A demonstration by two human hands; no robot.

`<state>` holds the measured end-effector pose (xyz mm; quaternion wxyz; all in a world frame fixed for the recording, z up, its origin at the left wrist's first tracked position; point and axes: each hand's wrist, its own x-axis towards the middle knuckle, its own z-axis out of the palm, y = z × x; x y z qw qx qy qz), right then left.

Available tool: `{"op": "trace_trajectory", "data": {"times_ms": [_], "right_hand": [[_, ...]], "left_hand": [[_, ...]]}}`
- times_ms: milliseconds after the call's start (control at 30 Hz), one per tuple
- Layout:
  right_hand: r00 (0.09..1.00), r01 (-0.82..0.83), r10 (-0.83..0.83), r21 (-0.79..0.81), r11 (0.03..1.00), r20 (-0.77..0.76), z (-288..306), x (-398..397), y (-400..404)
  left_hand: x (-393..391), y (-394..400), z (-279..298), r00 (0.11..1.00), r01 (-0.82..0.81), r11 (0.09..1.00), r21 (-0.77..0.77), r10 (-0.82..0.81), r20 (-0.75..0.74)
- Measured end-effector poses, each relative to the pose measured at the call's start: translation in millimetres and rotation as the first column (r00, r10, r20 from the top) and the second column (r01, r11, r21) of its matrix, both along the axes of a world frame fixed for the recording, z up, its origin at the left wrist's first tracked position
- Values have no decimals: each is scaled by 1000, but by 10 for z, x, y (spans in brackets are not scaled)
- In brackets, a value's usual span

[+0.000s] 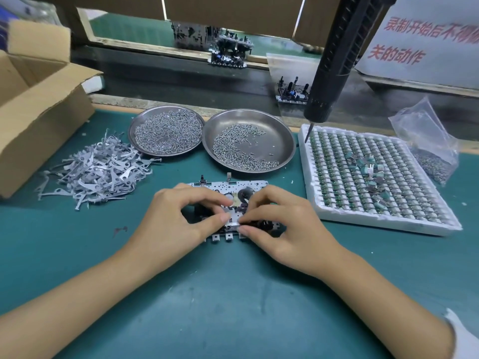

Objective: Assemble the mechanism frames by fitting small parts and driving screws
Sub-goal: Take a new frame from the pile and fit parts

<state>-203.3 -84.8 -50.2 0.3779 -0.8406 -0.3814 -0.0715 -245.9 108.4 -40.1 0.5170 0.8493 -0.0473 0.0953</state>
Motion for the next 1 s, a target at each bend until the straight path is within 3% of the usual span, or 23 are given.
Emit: {"op": "trace_trajectory", "data": {"times_ms": [267, 567, 667, 868, 1001], "right_hand": [[985, 38, -26, -63, 997, 169, -73, -63, 45], [976, 42, -21, -91, 995, 217, -76, -73, 52], [984, 48, -35, -69, 996, 177, -79, -55, 46], [994, 71, -57, 158, 985, -91, -59, -10, 32], [990, 77, -52, 198, 977, -127, -64, 6, 30]], "left_hand": [[6, -11, -11, 1000, -17, 1000, -26, 17, 8], [34, 38, -28, 998, 24, 997, -74, -28, -57], [41, 51, -29, 997, 28, 999, -46, -31, -67], [65, 103, -26, 994, 68, 998, -17, -69, -87], [71, 109, -44, 992, 93, 995, -31, -95, -79]]}}
